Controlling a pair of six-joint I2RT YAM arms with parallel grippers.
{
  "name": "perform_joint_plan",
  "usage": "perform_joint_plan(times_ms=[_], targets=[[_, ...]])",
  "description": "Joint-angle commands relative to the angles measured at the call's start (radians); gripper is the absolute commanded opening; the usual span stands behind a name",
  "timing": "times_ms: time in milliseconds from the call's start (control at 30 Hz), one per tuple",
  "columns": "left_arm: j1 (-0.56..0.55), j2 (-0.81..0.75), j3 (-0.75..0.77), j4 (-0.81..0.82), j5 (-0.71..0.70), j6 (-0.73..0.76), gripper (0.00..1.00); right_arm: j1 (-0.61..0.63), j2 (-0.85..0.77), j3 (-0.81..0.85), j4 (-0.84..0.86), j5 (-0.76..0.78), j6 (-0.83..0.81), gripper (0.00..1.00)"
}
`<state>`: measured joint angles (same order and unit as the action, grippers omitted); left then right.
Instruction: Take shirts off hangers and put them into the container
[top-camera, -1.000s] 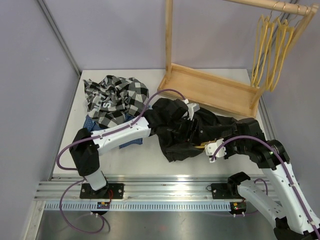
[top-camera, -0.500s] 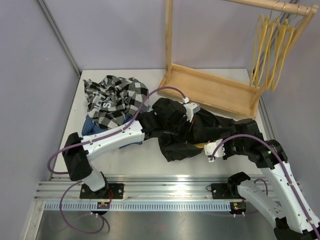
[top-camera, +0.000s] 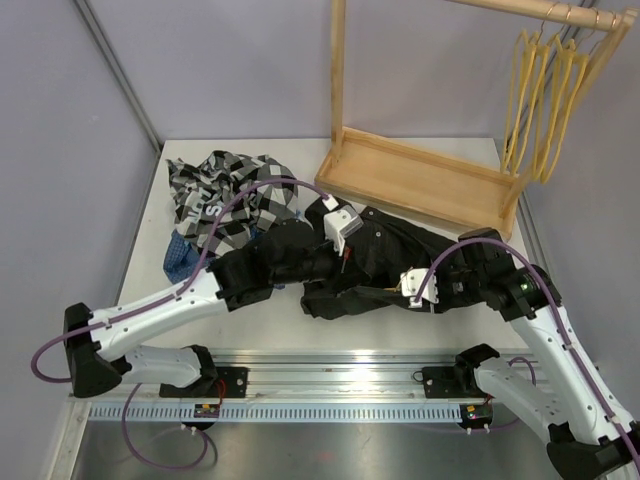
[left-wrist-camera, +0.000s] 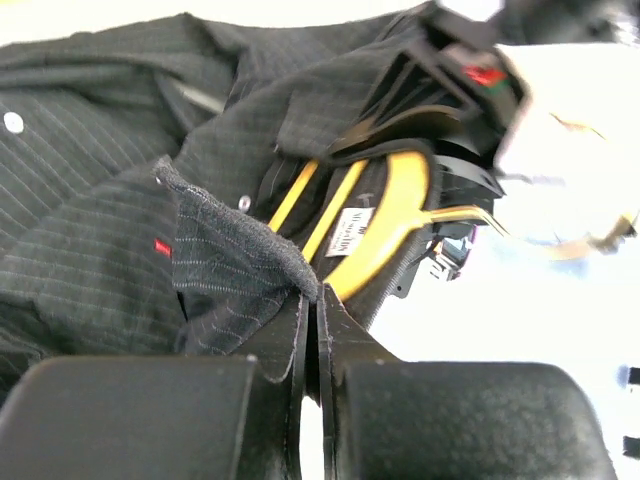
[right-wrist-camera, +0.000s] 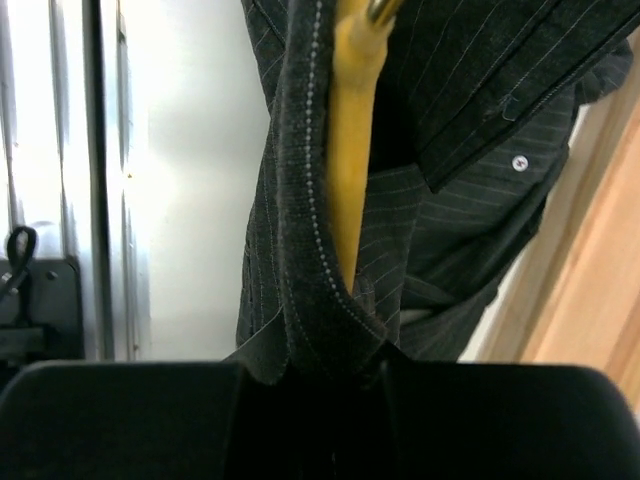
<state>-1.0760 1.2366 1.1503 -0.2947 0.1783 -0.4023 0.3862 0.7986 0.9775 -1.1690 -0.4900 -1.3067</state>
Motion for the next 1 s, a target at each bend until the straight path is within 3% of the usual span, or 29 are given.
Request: perform_joint_plan(times_ms=[0,133,333,500,700,900,967], targets=[[0.004,-0.149,-0.039,0.202,0.019,0.097,0.00,0.005,0.020,-0.003,-0.078,-0.021,0.052,0.00],[-0.002,-0.201,-0.028,0.220,0.136,0.192,0.00,0.005,0.082,0.019,-0.115,-0.107,0.078,0.00],[-0.015,-0.160,0.084,0.065,0.334,0.302,0.00,0.005,0.185,0.104,-0.129,-0.203,0.116,0.00],[-0.048,-0.129,0.097,-0.090,0.337,0.425,0.01,0.006,0.211,0.173,-0.081,-0.234,0.176,0.00],[-0.068,-0.083,0.109,-0.193,0.237,0.493,0.28,0.016,0.205,0.164,-0.032,-0.190,0.193,0.00],[-0.105,-0.002,0.176,-0.215,0.072,0.531,0.38,0.066,0.183,0.125,0.002,-0.136,0.222,0.00],[-0.114,0.006,0.192,-0.213,0.009,0.537,0.50,0.077,0.174,0.112,0.008,-0.119,0.227,0.00]])
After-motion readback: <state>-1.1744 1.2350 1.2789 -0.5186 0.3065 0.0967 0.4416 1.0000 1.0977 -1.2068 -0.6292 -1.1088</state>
